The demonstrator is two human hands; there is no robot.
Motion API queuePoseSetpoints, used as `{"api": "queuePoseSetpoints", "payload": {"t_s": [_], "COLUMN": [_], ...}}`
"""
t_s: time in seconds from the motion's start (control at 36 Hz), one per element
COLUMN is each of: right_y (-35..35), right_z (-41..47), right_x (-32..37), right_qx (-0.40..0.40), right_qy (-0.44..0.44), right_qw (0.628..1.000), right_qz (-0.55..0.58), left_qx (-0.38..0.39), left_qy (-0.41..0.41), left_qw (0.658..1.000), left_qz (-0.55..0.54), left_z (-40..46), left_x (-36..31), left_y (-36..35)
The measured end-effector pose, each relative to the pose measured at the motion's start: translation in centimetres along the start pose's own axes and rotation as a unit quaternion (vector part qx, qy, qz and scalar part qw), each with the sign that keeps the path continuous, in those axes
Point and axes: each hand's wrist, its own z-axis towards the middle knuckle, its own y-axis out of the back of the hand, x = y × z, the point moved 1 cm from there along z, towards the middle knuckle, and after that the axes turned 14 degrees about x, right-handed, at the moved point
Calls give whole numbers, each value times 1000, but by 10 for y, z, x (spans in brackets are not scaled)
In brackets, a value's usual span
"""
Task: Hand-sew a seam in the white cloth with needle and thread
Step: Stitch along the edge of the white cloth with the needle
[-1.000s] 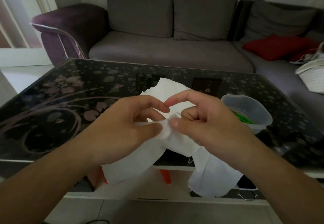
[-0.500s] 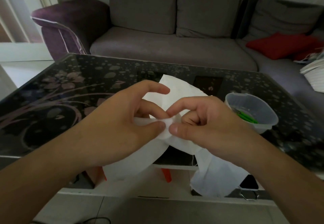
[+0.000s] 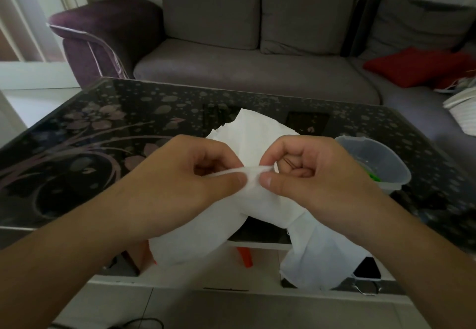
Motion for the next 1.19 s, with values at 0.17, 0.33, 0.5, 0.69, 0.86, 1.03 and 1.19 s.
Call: {"api": "queuePoseSetpoints", "payload": {"t_s": [0.17,0.33,0.5,0.69,0.86,1.03,1.19], "right_y": [10,6,0,-7,-7,-7,-7], "right_z": [-2,-8,-11,-9,-9,-8,-8], "right_x": [-2,6,11,11,10,10,9], "right_qx": [4,-43,-40,-50,-50,-51,-48], "right_qy": [-37,-34,19,-11,-15,-11,-9], "right_qw": [975,992,999,999,998,998,998], "right_qz": [220,112,24,-15,-26,-28,-33], "left_qx": [-17,-15,-10,0,-1,-5,-5], "left_qy": [-2,-11,-15,-20,-26,-23,-27], "left_qw": [1000,999,998,998,998,998,998], "left_qz": [-5,-37,-52,-56,-56,-53,-49], "left_z": [0,-1,-2,-2,-2,-1,-1], "left_x": [-2,0,-2,-3,-3,-4,-3], "left_y": [0,1,3,2,1,0,0]}}
